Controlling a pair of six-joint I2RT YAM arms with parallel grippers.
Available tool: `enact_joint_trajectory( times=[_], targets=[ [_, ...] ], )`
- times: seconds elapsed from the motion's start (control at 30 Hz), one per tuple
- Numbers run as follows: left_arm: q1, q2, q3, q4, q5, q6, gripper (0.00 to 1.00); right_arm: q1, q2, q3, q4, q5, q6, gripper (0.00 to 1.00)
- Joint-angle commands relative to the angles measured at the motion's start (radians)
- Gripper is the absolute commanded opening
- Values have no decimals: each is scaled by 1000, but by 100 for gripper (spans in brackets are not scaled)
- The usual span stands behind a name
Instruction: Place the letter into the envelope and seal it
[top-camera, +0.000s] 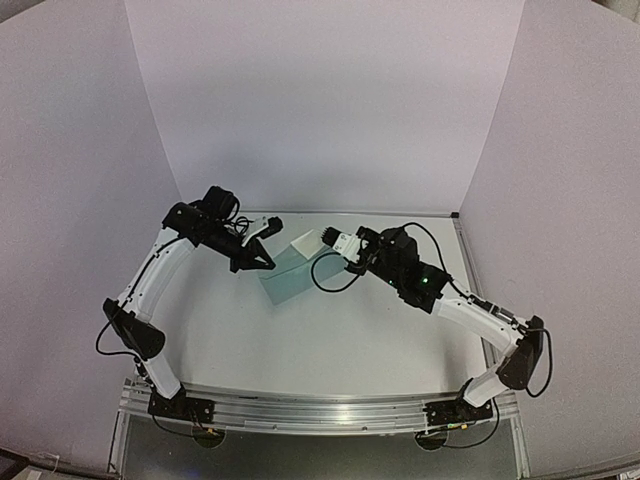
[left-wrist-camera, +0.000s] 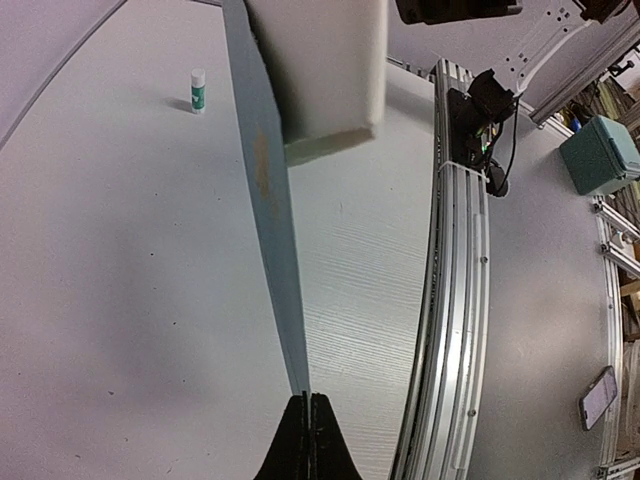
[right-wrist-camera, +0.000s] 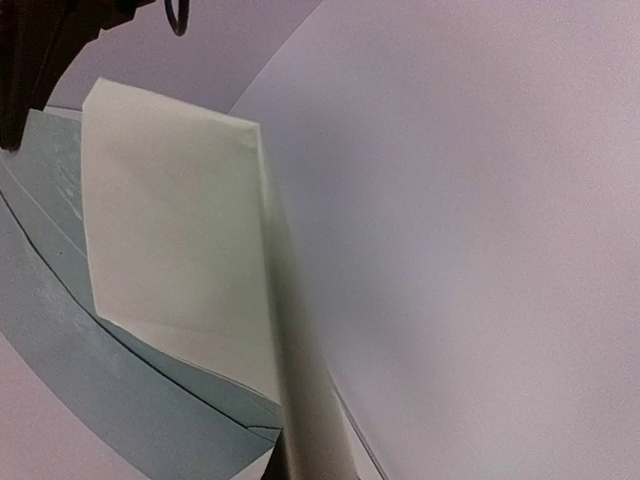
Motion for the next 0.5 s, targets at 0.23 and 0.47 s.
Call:
enact_joint_trajectory(
  times=[0.23,0.47],
  targets=[
    [-6,-78,-29,20,92,-218,0,7,-26,-56,129,71,5,0],
    [-6,-75,-28,41,139,-272,0,18,-10,-56,145,94,-2,0]
  ],
)
